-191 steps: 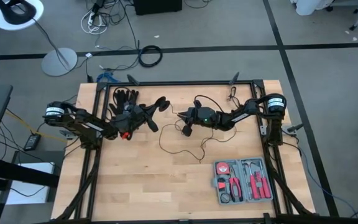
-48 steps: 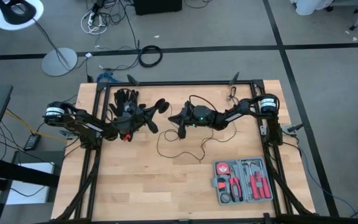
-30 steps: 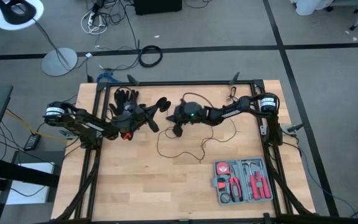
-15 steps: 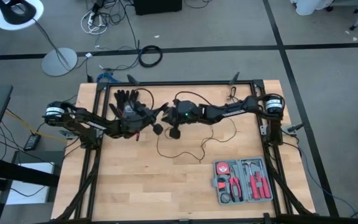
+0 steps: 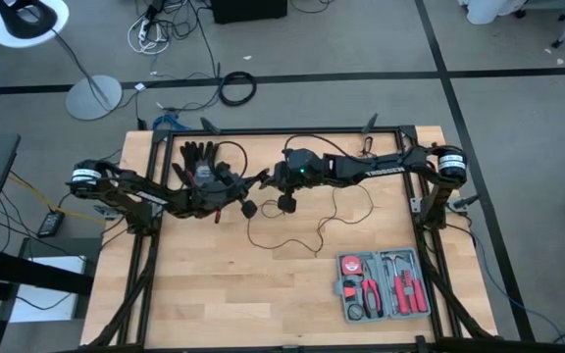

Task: Coil cords
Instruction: Coil the black wire

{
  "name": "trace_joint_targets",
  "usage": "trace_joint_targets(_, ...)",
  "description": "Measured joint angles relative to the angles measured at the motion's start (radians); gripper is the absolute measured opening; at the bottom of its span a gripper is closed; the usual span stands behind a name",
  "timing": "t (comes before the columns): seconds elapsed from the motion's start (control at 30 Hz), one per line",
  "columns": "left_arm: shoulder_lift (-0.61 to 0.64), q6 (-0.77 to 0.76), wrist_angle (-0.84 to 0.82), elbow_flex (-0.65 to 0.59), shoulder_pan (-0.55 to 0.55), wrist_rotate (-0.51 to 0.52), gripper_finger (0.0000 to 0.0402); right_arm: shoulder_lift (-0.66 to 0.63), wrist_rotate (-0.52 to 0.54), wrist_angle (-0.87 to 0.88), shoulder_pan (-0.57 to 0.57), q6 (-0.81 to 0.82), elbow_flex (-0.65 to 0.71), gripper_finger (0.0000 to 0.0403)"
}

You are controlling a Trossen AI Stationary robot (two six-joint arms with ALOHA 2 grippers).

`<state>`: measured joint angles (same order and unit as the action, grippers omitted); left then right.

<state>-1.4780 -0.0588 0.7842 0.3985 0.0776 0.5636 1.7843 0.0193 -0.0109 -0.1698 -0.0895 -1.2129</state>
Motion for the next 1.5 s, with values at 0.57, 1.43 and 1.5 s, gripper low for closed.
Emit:
trace_joint_targets(0.57,0.0,-0.057,0.036,-0.01,0.0,-0.035,0.0,-0.005,0.209,0.069,-0.013,-0.028,0.0,0.0)
trace_joint_targets(1.43,0.001,-0.132,0.584,-0.229,0.001,-0.031,0.0,-0.064,0.085,-0.311,0.005,0.228,0.389,0.0052)
trace_joint_targets(1.5,0.001,-0.134,0.629,-0.256,0.001,-0.031,0.0,-0.103,0.083,-0.312,0.01,0.223,0.4,0.005)
